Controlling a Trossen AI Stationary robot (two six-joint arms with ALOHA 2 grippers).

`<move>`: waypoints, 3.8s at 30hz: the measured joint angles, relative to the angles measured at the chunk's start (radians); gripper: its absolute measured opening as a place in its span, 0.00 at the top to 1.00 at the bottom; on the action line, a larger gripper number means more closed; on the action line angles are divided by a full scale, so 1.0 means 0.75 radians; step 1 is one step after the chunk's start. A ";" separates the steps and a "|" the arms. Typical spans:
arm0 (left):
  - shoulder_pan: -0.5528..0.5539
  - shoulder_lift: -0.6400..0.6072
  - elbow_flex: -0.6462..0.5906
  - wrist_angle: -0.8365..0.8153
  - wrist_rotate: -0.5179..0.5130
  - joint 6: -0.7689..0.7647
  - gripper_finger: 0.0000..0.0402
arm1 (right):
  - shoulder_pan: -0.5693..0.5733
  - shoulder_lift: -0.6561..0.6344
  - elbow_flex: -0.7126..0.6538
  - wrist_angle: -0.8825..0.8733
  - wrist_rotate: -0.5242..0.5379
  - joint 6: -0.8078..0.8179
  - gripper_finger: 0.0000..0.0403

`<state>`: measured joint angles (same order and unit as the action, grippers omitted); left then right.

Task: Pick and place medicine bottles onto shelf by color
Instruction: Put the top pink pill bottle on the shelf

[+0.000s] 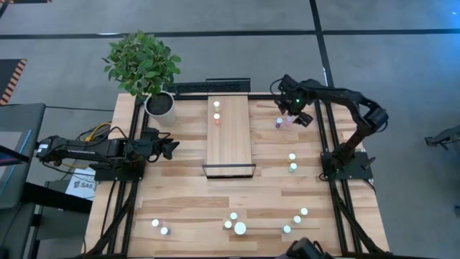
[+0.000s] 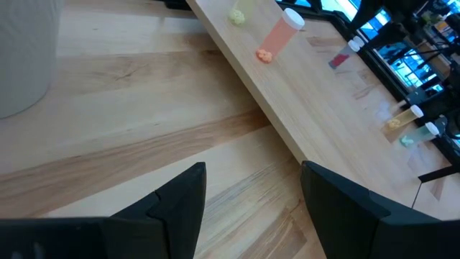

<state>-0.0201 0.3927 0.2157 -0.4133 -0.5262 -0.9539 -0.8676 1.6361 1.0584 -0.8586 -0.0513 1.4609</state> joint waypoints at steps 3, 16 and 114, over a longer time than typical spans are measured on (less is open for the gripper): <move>0.000 0.000 0.000 0.000 0.000 0.000 0.47 | -0.009 0.022 0.000 0.016 -0.002 -0.042 0.23; 0.000 0.000 0.000 0.000 0.000 0.000 0.47 | -0.059 0.028 0.000 0.041 -0.060 -0.173 0.32; 0.000 0.000 0.001 -0.001 0.000 0.000 0.47 | 0.334 0.990 1.705 -0.632 -0.090 -0.318 0.67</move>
<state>-0.0204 0.3927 0.2161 -0.4137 -0.5262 -0.9539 -0.6170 2.3783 2.3371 -1.3325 -0.1190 1.2221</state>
